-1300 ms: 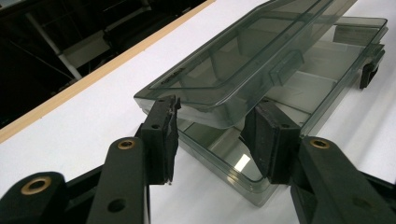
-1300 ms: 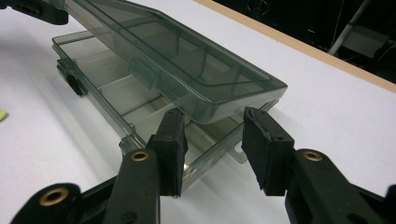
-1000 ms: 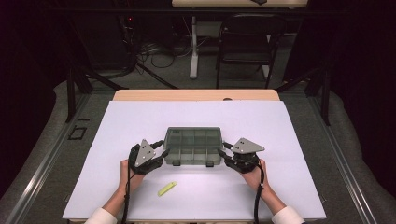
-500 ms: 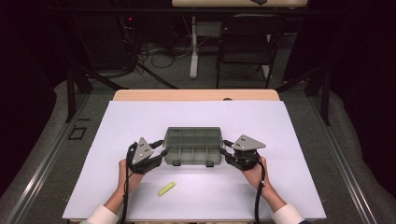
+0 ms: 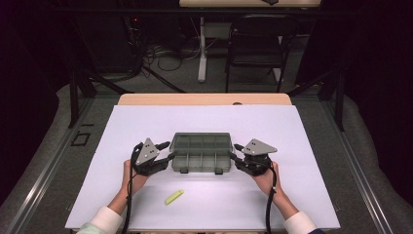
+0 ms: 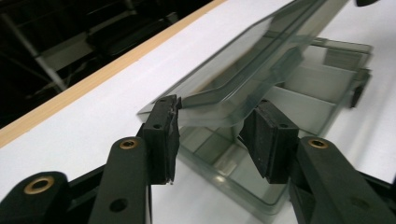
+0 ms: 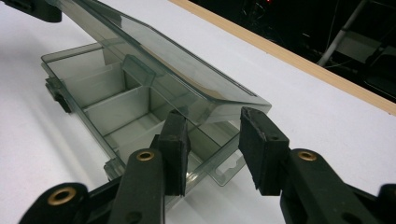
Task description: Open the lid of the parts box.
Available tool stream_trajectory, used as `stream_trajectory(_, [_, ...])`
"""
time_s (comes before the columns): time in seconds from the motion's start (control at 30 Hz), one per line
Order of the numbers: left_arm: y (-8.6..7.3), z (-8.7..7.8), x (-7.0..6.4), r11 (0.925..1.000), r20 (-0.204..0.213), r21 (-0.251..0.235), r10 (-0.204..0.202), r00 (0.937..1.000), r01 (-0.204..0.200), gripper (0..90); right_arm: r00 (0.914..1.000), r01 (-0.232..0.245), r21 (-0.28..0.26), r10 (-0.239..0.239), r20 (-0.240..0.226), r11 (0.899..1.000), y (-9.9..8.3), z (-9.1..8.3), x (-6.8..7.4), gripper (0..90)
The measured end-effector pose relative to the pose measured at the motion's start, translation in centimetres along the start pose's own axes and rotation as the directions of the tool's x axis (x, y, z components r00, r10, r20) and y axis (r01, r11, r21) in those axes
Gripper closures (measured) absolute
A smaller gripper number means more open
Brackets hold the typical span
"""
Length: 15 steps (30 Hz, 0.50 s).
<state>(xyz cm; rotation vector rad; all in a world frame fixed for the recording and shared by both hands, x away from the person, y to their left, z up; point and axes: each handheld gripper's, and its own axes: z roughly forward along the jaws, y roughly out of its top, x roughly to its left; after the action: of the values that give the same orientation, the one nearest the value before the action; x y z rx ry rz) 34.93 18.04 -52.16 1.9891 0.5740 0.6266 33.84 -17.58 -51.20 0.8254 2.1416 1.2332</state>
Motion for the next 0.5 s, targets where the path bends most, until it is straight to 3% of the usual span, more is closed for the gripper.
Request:
stream_trajectory(0.03, [0.13,0.11,-0.24,0.9997,-0.014,0.008,0.025,0.9996,-0.024,55.9,1.0,-0.001,-0.002,0.001,-0.003,1.0,0.01,-0.01,0.03,63.0])
stream_trajectory(0.1, [0.12,0.11,-0.24,0.9996,-0.015,0.007,0.026,0.9996,-0.026,55.9,1.0,0.001,-0.002,-0.001,-0.007,1.0,0.03,0.01,0.05,63.5])
stream_trajectory(0.5, [0.61,0.0,-0.19,0.9996,-0.031,0.014,-0.022,0.9993,0.022,58.3,1.0,0.001,-0.006,-0.001,-0.005,1.0,0.69,0.01,-0.04,64.6])
